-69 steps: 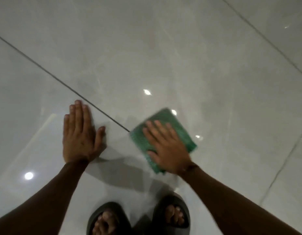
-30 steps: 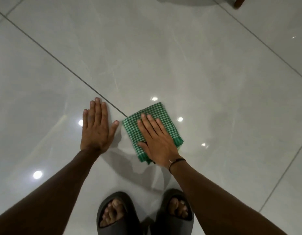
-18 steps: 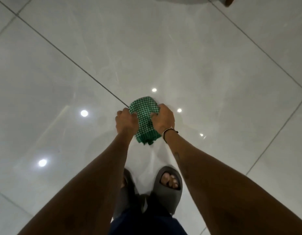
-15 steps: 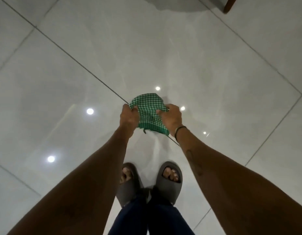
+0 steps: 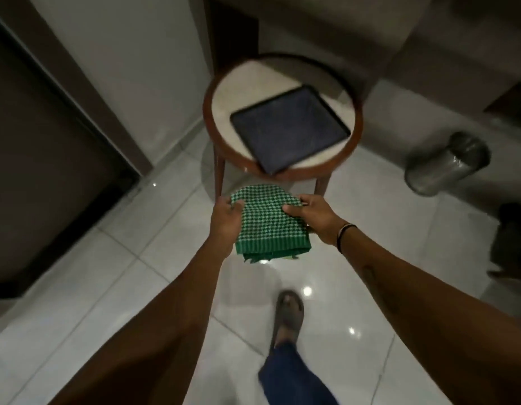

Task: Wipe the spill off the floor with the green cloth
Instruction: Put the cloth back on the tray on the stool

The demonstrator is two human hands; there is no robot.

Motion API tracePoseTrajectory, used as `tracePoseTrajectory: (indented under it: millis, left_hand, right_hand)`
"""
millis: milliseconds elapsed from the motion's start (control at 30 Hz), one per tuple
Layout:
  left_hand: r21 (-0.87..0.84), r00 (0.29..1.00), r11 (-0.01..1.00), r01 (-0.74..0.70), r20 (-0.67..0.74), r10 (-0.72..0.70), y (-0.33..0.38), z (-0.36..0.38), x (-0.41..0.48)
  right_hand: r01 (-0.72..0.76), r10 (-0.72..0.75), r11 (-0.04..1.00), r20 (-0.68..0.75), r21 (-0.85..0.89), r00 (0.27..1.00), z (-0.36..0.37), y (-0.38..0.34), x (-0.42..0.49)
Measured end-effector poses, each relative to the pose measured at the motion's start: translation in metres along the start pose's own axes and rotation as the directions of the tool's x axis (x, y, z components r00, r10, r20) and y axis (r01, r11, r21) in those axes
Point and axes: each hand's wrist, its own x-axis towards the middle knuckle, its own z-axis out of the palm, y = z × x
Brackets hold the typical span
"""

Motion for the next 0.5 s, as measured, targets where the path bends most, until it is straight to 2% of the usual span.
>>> tracePoseTrajectory:
  millis: [133,267,367,500]
  left_hand:
    - [-0.095,0.999,0.994,-0.048,0.001,0.048,0.103,0.018,0.06]
    - [-0.096,0.989,0.985,-0.142,0.013,0.144,0.143,0.042,0.126]
    - [-0.054,0.989,0.988,-0.145,-0.039,0.143,0.147,0.07,0.168]
    - [-0.031,0.991,0.995,-0.097,-0.091,0.094,0.141,0.101,0.217]
  right_hand:
    - [0.102,-0.085,0.986,-0.131,0.134,0.988,-0.031,-0.082,0.058]
    - [0.104,-0.067,0.971,-0.175,0.215,0.982,-0.058,-0.122,0.142]
    - [0.087,-0.057,0.987,-0.212,0.132,0.976,-0.077,-0.133,0.2]
    - [0.121,-0.134,0.989,-0.167,-0.083,0.977,-0.097,-0.141,0.269]
